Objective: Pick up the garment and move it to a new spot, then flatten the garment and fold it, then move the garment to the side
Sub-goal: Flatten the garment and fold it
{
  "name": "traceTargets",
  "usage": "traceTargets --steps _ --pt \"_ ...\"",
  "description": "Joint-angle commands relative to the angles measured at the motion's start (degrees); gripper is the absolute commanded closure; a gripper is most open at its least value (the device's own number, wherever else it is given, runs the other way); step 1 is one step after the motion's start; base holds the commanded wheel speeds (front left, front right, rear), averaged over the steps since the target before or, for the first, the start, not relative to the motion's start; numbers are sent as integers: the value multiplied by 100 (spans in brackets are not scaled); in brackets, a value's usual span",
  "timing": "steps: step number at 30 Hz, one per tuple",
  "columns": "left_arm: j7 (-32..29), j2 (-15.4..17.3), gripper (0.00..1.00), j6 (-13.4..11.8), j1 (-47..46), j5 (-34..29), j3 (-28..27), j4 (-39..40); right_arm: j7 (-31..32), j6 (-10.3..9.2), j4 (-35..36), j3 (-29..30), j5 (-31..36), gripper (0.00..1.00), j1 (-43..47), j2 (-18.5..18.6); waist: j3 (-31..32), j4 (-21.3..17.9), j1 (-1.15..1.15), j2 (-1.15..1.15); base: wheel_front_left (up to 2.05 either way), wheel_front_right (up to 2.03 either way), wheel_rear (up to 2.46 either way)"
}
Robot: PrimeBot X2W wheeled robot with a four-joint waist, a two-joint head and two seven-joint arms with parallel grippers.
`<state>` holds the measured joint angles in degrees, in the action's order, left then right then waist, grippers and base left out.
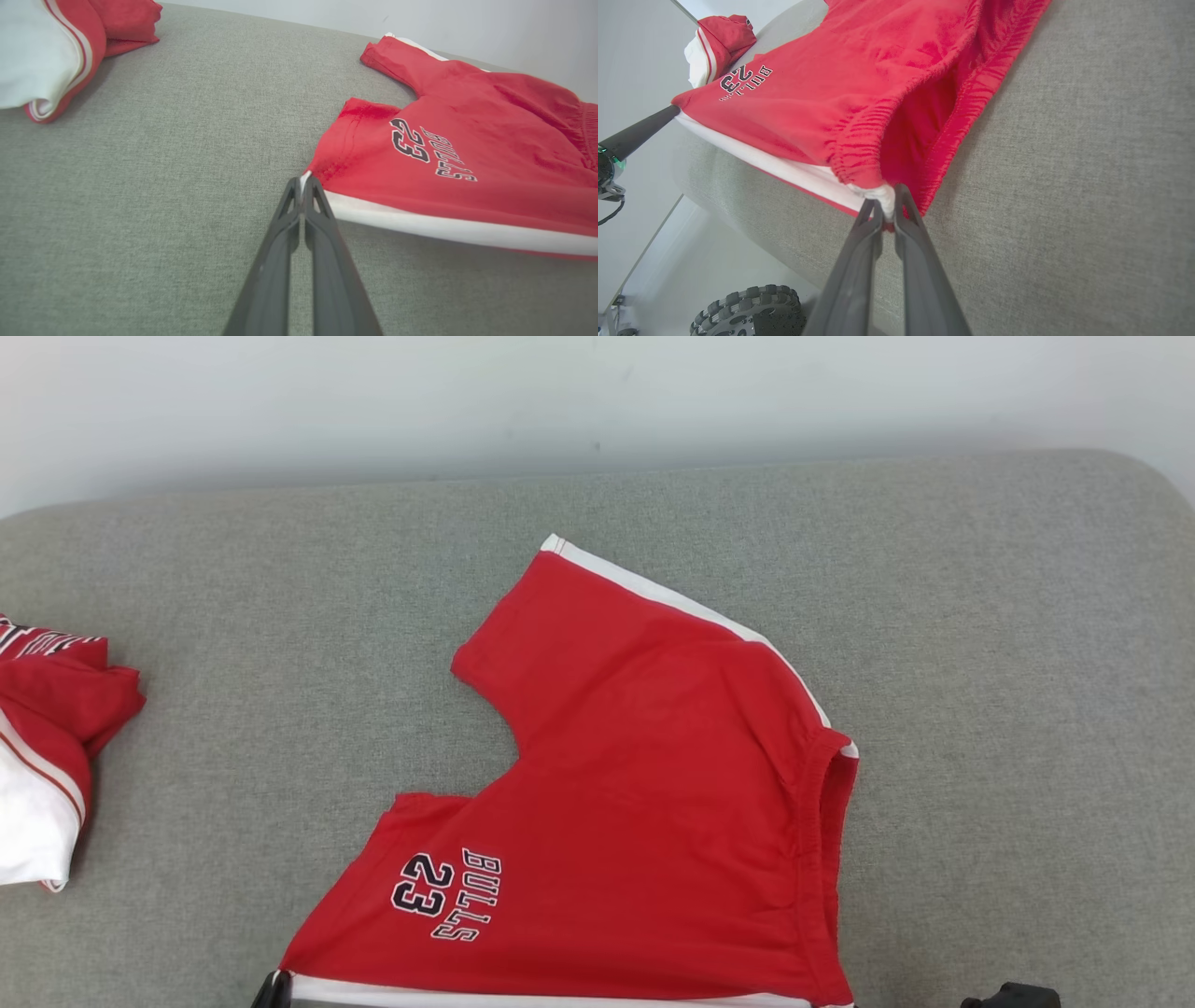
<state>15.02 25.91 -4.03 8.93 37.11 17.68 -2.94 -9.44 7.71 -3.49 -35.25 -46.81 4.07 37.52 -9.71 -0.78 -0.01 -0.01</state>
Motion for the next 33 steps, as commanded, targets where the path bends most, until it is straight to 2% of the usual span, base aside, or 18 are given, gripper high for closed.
traceTargets --steps 1,7,15,19,24,29,33 --pt "22 43 100 22 -34 -126 -90 -58 86 -36 68 149 103 100 100 -68 35 6 1 1 0 0 0" --pt "-84 230 100 188 -539 -330 1 -14 300 -33 402 383 155 100 7 -325 54 -33 1 1 0 0 0" --pt "-884 817 100 631 -2129 -662 128 52 502 -31 583 671 6 100 -667 -635 -251 -356 1 1 0 0 0" --pt "-1369 1038 100 851 -3077 -853 282 -107 453 -31 373 709 -42 100 -1181 -811 -552 -625 1 1 0 0 0" --pt "-1821 1155 100 1025 -4139 -874 455 -465 252 -31 58 679 -126 100 -1815 -1111 -956 -995 1 1 0 0 0" --pt "-2178 1281 100 1108 -5006 -954 747 -1000 12 -31 -295 502 -145 100 -2338 -1300 -1251 -1297 1 1 0 0 0" --pt "-2265 1254 100 1126 -5575 -861 1007 -1456 -152 -31 -565 387 -166 100 -2676 -1406 -1415 -1512 1 1 0 0 0"
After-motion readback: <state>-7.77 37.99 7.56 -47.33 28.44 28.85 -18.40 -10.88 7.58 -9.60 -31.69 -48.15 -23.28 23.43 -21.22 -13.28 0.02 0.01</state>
